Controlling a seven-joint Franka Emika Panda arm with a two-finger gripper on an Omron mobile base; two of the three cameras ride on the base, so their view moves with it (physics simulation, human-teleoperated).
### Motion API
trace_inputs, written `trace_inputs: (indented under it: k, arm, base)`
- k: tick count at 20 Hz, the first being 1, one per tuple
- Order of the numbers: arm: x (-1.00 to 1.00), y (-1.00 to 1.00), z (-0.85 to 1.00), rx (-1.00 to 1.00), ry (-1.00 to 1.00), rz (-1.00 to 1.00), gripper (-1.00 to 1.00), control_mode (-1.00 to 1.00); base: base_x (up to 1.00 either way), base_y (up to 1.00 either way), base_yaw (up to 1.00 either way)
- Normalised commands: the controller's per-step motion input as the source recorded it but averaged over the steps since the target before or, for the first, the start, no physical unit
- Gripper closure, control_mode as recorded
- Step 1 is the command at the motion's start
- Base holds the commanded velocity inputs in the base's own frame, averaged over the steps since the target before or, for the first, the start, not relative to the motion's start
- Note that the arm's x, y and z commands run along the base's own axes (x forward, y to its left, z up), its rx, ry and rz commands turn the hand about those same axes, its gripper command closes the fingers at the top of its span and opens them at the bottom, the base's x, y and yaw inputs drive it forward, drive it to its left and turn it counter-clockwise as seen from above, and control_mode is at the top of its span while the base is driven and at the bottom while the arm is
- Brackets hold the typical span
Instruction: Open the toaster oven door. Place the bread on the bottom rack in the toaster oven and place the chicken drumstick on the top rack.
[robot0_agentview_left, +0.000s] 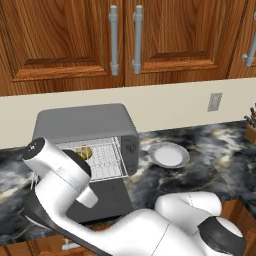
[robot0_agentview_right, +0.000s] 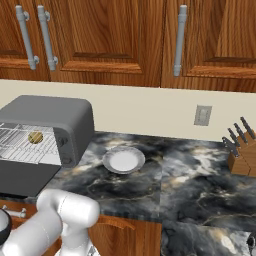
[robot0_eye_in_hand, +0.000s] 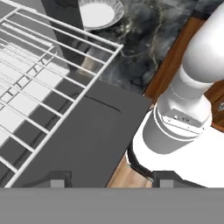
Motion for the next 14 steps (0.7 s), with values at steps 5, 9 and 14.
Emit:
trace_inputs:
  k: [5,9,14]
  arm:
    - [-0.16,-0.6,0.0,0.03,0.0,0.26,-1.0,-1.0]
    - [-0.15,-0.53,0.03,0.0,0.03,0.34,-1.0,-1.0]
    - [-0.17,-0.49,0.16,0.0,0.03,0.35,-1.0,-1.0]
  base:
    - [0.0,0.0,0.0]
    - [0.0,0.0,0.0]
    - [0.0,0.0,0.0]
